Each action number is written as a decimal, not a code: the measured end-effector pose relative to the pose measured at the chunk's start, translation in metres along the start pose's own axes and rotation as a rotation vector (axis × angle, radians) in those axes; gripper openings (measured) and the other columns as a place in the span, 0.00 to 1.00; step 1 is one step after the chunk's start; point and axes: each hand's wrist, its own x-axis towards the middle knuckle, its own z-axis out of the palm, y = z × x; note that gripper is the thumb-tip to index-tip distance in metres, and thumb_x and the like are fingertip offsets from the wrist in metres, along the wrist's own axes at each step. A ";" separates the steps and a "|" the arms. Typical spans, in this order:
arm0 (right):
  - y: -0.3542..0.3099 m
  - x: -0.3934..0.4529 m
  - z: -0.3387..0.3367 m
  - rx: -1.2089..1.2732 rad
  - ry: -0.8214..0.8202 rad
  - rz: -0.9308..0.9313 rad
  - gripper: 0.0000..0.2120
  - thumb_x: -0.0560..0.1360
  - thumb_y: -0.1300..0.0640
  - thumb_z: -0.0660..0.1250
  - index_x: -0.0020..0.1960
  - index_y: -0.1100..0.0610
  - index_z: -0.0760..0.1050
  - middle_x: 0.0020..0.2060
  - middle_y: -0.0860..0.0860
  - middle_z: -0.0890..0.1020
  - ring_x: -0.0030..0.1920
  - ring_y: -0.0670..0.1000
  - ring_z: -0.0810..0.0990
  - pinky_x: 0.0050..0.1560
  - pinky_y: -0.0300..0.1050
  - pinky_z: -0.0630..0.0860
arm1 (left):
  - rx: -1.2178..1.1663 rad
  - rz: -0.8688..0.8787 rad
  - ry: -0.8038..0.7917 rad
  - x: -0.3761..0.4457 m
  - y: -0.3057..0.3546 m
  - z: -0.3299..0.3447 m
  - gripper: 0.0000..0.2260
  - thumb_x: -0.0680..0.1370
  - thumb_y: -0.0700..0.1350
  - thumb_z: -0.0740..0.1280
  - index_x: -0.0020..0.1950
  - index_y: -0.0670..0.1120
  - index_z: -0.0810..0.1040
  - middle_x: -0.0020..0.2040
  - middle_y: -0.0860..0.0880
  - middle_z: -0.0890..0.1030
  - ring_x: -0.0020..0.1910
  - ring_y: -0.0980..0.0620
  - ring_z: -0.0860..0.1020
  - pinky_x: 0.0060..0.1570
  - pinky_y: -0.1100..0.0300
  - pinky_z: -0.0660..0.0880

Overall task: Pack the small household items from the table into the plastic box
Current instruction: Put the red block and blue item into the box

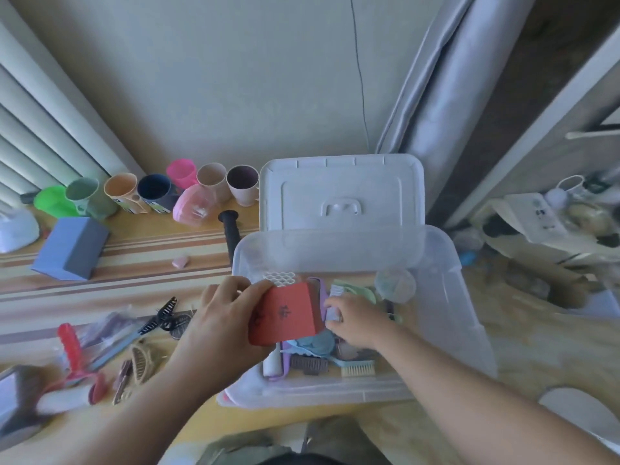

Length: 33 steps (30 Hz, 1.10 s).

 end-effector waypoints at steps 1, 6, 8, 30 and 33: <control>0.006 -0.007 -0.011 0.008 0.026 -0.016 0.16 0.80 0.52 0.65 0.68 0.48 0.79 0.56 0.46 0.82 0.59 0.53 0.79 0.63 0.50 0.75 | 0.015 0.021 -0.022 0.001 0.005 0.006 0.36 0.63 0.56 0.76 0.70 0.60 0.71 0.59 0.54 0.73 0.55 0.43 0.74 0.52 0.47 0.78; 0.012 -0.054 -0.069 0.405 0.105 -0.034 0.17 0.82 0.43 0.65 0.69 0.42 0.79 0.59 0.37 0.82 0.59 0.40 0.80 0.65 0.48 0.77 | 0.082 0.142 -0.175 0.022 0.028 0.042 0.32 0.66 0.51 0.73 0.69 0.62 0.69 0.59 0.53 0.74 0.53 0.42 0.75 0.45 0.48 0.78; 0.009 -0.072 -0.086 0.298 0.073 -0.093 0.30 0.76 0.33 0.67 0.75 0.42 0.73 0.64 0.37 0.79 0.62 0.41 0.78 0.67 0.49 0.76 | 0.084 0.190 -0.205 0.035 0.044 0.050 0.33 0.66 0.53 0.73 0.70 0.62 0.69 0.61 0.52 0.75 0.54 0.40 0.75 0.47 0.45 0.79; 0.082 -0.070 -0.019 0.187 0.057 0.568 0.64 0.63 0.44 0.72 0.79 0.38 0.25 0.49 0.52 0.81 0.42 0.53 0.84 0.41 0.51 0.85 | -0.077 0.085 -0.325 0.043 0.027 0.086 0.30 0.76 0.53 0.70 0.78 0.60 0.65 0.75 0.52 0.68 0.73 0.47 0.67 0.69 0.53 0.69; 0.087 -0.067 -0.021 0.056 0.019 0.576 0.63 0.67 0.38 0.72 0.80 0.41 0.25 0.47 0.51 0.83 0.41 0.53 0.85 0.42 0.52 0.86 | -0.087 0.065 -0.307 0.042 0.024 0.085 0.28 0.77 0.53 0.70 0.76 0.60 0.67 0.76 0.53 0.67 0.74 0.47 0.66 0.69 0.53 0.69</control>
